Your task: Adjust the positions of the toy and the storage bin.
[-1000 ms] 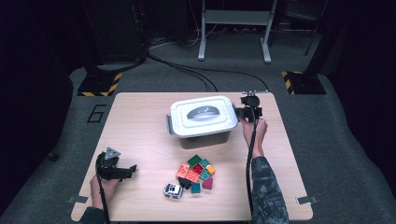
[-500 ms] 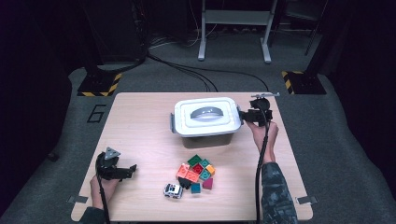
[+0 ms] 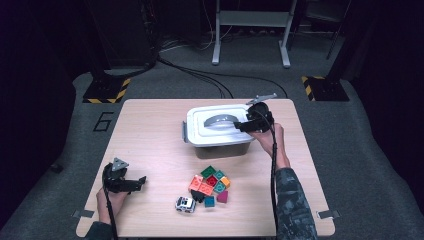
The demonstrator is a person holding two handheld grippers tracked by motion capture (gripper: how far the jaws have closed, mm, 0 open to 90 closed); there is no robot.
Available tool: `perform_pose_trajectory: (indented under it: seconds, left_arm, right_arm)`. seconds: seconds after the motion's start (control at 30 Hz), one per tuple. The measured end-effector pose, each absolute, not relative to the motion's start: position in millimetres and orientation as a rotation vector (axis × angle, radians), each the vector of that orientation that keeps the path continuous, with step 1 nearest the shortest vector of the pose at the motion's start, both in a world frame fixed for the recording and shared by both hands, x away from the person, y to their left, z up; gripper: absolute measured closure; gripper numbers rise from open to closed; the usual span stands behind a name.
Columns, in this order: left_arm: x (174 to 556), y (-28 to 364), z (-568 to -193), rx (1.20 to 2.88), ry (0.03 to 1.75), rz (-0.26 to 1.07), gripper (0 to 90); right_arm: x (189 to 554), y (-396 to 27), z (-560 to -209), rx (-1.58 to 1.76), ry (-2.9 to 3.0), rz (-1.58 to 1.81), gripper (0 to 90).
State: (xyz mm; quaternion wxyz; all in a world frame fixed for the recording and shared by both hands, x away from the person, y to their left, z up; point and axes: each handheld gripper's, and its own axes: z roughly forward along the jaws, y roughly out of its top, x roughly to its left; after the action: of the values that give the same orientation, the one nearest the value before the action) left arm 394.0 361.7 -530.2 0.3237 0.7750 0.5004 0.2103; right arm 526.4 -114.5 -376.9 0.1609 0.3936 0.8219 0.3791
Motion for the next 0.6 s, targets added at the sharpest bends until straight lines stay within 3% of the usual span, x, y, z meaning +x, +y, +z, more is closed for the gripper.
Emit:
perform_pose_trajectory:
  seconds: [0.3, 0.43, 0.6]
  left_arm:
    - [394, 362, -530, 2.033, 1.312, 0.552, 1.0]
    - [394, 362, -530, 2.033, 1.312, 0.554, 1.0]
    - [394, 362, -530, 2.034, 1.311, 0.554, 1.0]
  right_arm:
    - [542, -87, -376, 0.961, 2.462, 1.058, 37.6]
    - [545, -89, -376, 0.947, 2.464, 1.036, 45.2]
    - [547, -88, -375, 0.902, 2.483, 1.016, 39.8]
